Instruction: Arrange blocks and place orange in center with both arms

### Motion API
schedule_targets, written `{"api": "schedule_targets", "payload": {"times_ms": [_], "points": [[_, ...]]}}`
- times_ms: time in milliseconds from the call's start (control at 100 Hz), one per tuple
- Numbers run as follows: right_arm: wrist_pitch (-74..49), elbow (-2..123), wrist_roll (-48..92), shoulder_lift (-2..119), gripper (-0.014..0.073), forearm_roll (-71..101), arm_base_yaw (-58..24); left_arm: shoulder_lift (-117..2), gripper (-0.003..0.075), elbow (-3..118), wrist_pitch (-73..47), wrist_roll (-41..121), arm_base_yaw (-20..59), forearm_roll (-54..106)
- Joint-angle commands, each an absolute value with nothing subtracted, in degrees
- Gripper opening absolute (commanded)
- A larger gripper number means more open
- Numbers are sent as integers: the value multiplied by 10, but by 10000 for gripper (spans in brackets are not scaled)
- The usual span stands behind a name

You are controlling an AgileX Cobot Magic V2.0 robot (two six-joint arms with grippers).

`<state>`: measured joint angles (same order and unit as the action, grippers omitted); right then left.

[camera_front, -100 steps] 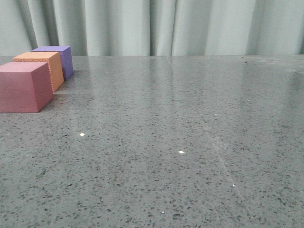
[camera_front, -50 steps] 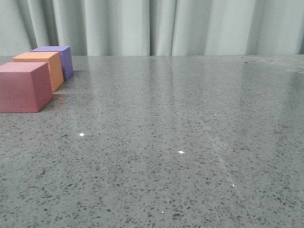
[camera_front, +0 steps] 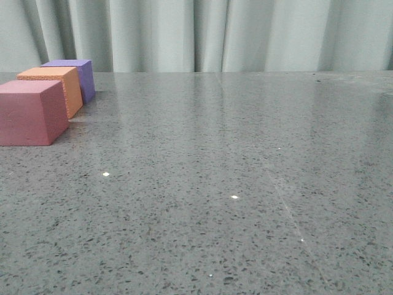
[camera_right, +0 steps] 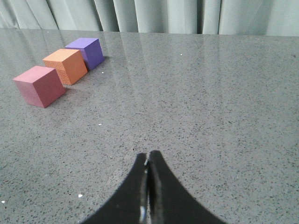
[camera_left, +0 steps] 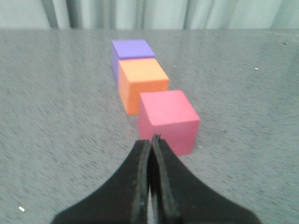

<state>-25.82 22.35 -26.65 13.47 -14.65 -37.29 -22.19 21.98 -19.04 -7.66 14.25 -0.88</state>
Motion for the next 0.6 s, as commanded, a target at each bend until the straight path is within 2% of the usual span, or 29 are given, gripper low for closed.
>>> {"api": "schedule_targets", "payload": {"times_ms": [0, 340, 590], "points": [[-213, 237, -260, 139, -122, -159, -372, -207, -19, 211, -96, 0, 114, 27], [-213, 237, -260, 139, -122, -159, -372, -101, -19, 80, -26, 31, 2, 53], [-213, 237, -260, 139, -122, -159, -372, 4, -19, -13, 3, 32, -23, 65]]}}
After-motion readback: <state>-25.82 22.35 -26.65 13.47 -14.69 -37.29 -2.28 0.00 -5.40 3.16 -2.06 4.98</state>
